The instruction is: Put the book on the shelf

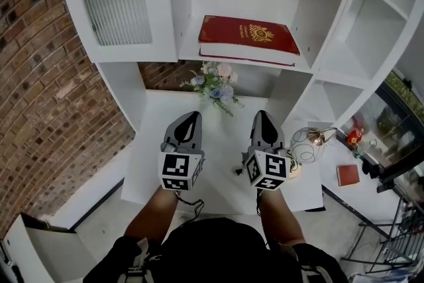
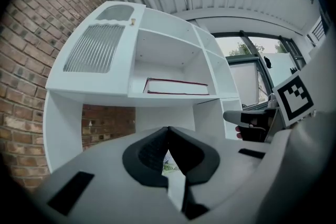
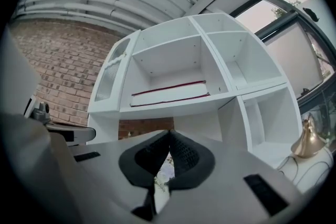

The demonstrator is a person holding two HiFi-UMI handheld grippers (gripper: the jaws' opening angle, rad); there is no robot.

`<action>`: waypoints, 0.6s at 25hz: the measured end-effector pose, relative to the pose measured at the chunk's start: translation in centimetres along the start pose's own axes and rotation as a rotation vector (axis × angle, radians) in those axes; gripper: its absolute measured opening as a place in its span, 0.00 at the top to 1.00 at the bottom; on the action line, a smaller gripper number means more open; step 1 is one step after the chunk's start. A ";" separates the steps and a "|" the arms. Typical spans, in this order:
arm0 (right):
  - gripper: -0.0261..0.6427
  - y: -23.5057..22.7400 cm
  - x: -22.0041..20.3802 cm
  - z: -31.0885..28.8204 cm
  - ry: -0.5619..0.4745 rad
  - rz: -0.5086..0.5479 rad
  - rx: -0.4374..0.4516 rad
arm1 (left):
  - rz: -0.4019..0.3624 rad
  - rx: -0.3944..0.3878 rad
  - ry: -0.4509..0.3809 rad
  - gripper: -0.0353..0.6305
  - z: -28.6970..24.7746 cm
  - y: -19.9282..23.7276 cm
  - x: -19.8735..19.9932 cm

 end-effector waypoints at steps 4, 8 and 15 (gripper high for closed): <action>0.94 0.0 0.1 0.2 0.005 0.024 -0.020 | -0.001 0.004 0.005 0.93 0.0 0.1 0.1; 0.94 0.2 0.1 0.5 0.011 0.047 -0.031 | -0.009 0.001 -0.001 0.93 0.2 -0.2 0.3; 0.94 0.4 0.2 0.7 0.009 0.040 -0.021 | -0.006 -0.009 -0.009 0.93 0.3 -0.5 0.6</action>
Point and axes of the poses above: the fingertips, and each gripper's own axes: z backward along the fingers, y to its left, x out of its top, the point moved 8 cm from there along z, backward along the fingers, and after that the axes turned 11 degrees about y, right-handed, at the moved point
